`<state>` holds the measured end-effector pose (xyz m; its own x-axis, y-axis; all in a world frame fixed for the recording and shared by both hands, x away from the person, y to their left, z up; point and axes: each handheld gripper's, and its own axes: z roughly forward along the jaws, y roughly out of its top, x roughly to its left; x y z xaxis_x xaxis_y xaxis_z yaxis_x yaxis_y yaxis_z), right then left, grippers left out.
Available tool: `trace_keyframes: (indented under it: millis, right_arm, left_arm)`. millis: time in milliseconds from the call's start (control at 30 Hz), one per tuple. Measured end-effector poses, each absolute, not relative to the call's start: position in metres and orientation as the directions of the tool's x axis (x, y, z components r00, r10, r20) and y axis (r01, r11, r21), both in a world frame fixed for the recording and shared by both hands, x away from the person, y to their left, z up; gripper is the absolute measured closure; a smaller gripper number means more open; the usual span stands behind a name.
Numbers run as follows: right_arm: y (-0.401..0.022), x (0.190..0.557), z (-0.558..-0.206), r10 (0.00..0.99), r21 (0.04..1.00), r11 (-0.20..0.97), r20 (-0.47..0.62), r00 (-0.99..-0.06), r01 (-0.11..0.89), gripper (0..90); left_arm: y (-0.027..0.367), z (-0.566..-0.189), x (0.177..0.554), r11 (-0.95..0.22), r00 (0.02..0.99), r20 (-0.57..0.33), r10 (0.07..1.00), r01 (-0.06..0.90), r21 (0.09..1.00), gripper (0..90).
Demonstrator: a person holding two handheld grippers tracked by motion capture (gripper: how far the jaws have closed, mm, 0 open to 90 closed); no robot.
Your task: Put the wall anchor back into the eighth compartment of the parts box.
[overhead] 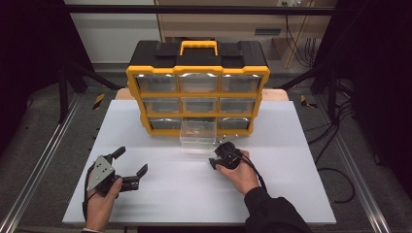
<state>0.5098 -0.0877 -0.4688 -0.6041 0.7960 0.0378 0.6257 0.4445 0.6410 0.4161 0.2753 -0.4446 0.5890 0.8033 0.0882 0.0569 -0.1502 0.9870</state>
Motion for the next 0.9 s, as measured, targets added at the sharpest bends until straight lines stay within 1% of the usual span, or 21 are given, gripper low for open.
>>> trace_keyframes:
  millis: [100, 167, 333, 500, 833, 900]
  right_arm:
    - [-0.0876, 0.5102, -0.4706, 0.782, 0.641, 0.475, 0.007, -0.624, 0.602, 52.7]
    - [-0.0874, 0.5103, -0.4704, 0.781, 0.643, 0.475, 0.006, -0.624, 0.601, 55.5]
    - [-0.0876, 0.5092, -0.47, 0.788, 0.638, 0.471, 0.006, -0.615, 0.609, 59.0]
    - [-0.087, 0.5088, -0.4697, 0.777, 0.638, 0.486, -0.004, -0.63, 0.596, 64.9]
    - [-0.0894, 0.5083, -0.4693, 0.773, 0.644, 0.491, -0.011, -0.634, 0.587, 65.7]
    - [-0.091, 0.5091, -0.4683, 0.764, 0.657, 0.494, -0.016, -0.645, 0.569, 65.7]
  left_arm:
    - [0.2749, -0.4447, 0.416, -0.15, 0.59, 0.088, 0.803, 0.057, 0.987, 1.0]
    - [0.2749, -0.4447, 0.4161, -0.15, 0.59, 0.088, 0.803, 0.057, 0.987, 1.0]
    - [0.2746, -0.445, 0.4163, -0.151, 0.591, 0.089, 0.802, 0.057, 0.987, 1.0]
    - [0.2746, -0.4448, 0.4163, -0.152, 0.591, 0.089, 0.802, 0.057, 0.987, 1.0]
    - [0.2758, -0.4442, 0.416, -0.15, 0.589, 0.09, 0.803, 0.055, 0.987, 1.0]
    - [0.2761, -0.4443, 0.4161, -0.151, 0.587, 0.09, 0.804, 0.056, 0.987, 1.0]
